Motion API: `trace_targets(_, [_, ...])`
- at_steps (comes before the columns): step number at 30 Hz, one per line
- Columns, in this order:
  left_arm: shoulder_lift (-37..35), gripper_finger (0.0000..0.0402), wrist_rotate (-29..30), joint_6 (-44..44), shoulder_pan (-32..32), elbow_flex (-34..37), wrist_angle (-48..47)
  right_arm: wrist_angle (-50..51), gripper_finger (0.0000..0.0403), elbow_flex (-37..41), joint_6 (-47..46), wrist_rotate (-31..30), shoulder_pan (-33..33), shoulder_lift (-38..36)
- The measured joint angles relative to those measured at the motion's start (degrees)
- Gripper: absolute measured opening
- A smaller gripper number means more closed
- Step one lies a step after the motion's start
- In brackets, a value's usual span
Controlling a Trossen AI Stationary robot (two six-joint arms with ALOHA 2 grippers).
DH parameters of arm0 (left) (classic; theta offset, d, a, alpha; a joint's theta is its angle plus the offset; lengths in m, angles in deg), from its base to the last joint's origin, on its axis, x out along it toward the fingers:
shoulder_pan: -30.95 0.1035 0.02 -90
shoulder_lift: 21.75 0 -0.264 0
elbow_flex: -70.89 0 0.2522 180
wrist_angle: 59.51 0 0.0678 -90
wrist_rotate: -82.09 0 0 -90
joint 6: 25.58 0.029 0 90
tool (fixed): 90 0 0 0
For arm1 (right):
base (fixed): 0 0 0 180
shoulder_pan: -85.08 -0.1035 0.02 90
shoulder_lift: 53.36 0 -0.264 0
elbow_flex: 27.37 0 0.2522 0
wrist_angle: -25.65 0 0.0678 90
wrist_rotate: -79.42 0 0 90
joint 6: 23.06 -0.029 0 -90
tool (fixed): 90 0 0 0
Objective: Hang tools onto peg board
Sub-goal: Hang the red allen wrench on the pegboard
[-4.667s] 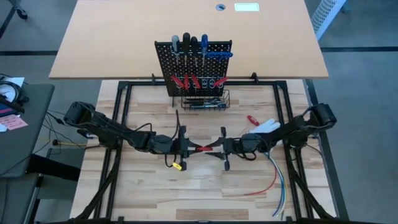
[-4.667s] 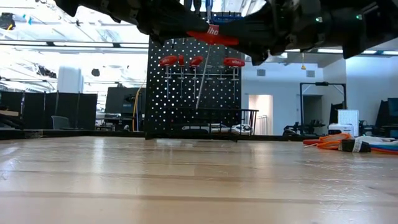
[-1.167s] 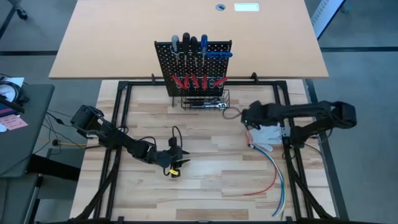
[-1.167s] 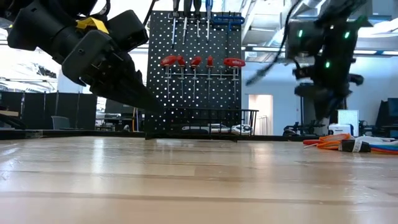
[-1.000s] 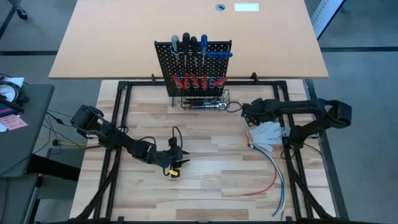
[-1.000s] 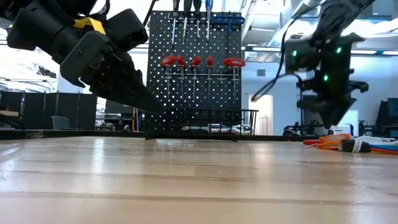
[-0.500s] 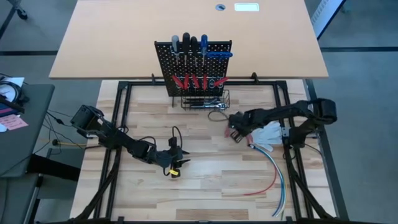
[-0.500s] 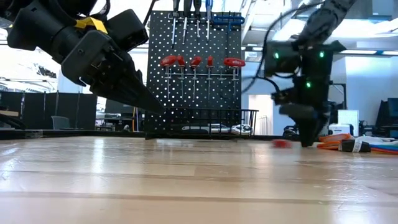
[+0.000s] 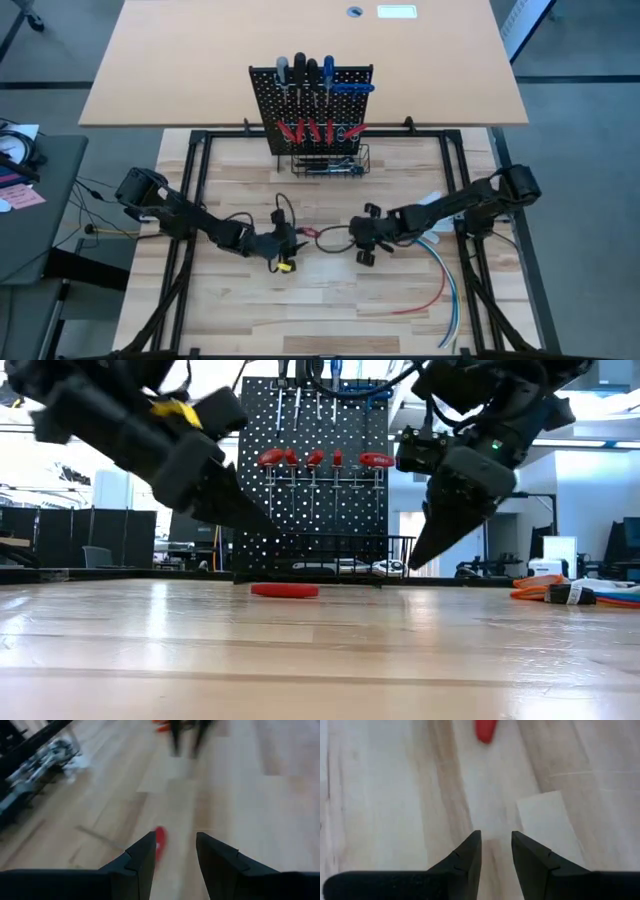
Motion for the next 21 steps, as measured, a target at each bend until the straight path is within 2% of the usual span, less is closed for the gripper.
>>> trace_targets(3, [0.0, 0.0134, -3.4, -0.8, 3.4, 0.0, -1.8, -4.9, 0.0113, 0.2, 1.7, -0.5, -1.9, 2.0])
trace_targets(6, [0.0, 0.0140, -8.3, -6.2, 8.0, 0.0, -3.8, -9.7, 0.0113, 0.0, 3.7, -0.8, -2.7, 5.1])
trace_targets(8, [0.1, 0.0146, -8.5, -10.4, 10.4, 0.0, -5.3, -12.3, 0.0113, 0.1, 4.6, -0.8, -3.0, 7.3])
trace_targets(10, [1.0, 0.0151, -8.7, -11.0, 11.8, 0.0, -6.0, -14.9, 0.0113, 0.1, 5.1, -0.8, -2.9, 9.5])
trace_targets(13, [3.5, 0.0153, -11.2, -11.8, 12.5, 0.0, -5.6, -16.6, 0.0113, 0.1, 5.1, -0.8, -2.7, 11.4])
trace_targets(19, [8.3, 0.0139, -25.3, -9.9, 11.7, -0.8, 1.6, -18.2, 0.0113, 0.0, 5.5, -0.8, -2.7, 12.0])
trace_targets(21, [9.1, 0.0133, -27.4, -8.6, 10.4, -1.1, 5.9, -19.9, 0.0113, 0.1, 5.6, -0.7, -2.7, 12.0])
